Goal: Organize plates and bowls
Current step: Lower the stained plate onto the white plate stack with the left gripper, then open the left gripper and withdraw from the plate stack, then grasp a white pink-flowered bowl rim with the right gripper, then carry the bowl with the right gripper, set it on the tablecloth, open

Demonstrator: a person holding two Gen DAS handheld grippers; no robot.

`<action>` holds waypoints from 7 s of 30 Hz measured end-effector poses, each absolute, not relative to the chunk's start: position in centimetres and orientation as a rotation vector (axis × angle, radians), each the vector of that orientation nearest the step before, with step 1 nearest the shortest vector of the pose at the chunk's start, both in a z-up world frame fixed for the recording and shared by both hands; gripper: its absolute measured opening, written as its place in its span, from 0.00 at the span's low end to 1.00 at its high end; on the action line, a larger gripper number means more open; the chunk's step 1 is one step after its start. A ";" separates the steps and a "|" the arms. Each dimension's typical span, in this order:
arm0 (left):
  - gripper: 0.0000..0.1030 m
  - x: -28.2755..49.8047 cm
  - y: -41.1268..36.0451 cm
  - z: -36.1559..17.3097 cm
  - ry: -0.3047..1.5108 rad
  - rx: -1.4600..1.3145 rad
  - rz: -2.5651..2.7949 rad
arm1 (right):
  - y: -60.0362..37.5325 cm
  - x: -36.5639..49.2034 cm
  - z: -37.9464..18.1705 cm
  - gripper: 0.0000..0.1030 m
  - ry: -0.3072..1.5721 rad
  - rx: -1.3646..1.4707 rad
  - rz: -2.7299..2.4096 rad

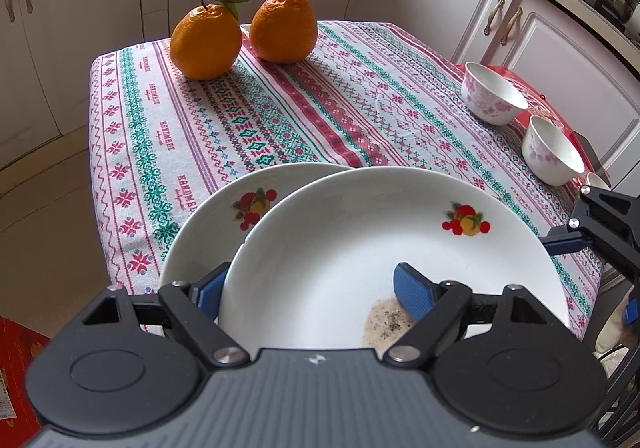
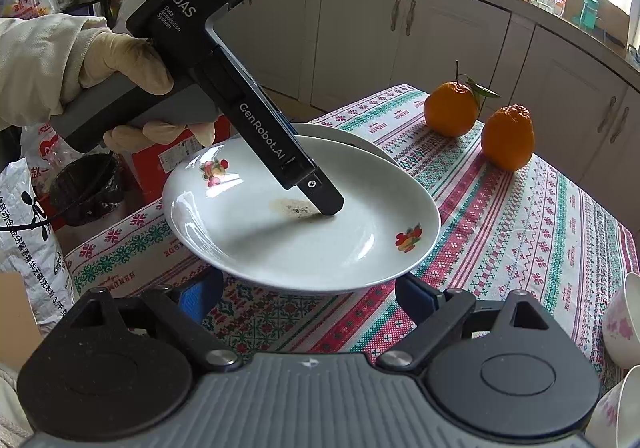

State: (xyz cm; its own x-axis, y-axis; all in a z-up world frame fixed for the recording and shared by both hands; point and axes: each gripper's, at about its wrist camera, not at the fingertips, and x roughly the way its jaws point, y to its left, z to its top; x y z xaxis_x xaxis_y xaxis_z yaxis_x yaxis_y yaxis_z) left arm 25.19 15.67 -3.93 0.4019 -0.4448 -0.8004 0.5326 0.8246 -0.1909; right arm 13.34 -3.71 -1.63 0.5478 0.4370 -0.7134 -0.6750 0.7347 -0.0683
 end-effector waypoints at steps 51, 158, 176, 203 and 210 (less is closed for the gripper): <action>0.86 25.7 15.3 -2.3 0.928 0.296 -0.587 | -3.4 14.9 -2.8 0.97 0.735 -0.337 0.706; 0.81 7.1 -15.2 -6.3 0.562 0.362 -1.014 | -35.2 6.8 -2.2 0.71 0.797 0.126 0.212; 0.81 7.0 -9.1 -4.1 0.579 0.314 -0.849 | -28.5 9.5 -1.0 0.71 0.791 0.046 0.377; 0.81 11.0 -2.4 -5.3 0.635 0.214 -0.623 | -19.6 16.8 -2.0 0.71 0.802 -0.055 0.565; 0.81 11.5 -1.9 -5.4 0.639 0.202 -0.607 | -19.0 17.6 -2.6 0.71 0.810 -0.058 0.571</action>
State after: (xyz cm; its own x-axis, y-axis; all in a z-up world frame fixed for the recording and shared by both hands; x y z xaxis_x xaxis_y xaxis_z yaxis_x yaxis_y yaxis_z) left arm 11.51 -1.91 -5.38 0.6372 -0.4673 -0.6129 0.5880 0.8089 -0.0055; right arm 17.63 -19.04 -2.57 0.5480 0.4598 -0.6988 -0.5029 0.8486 0.1641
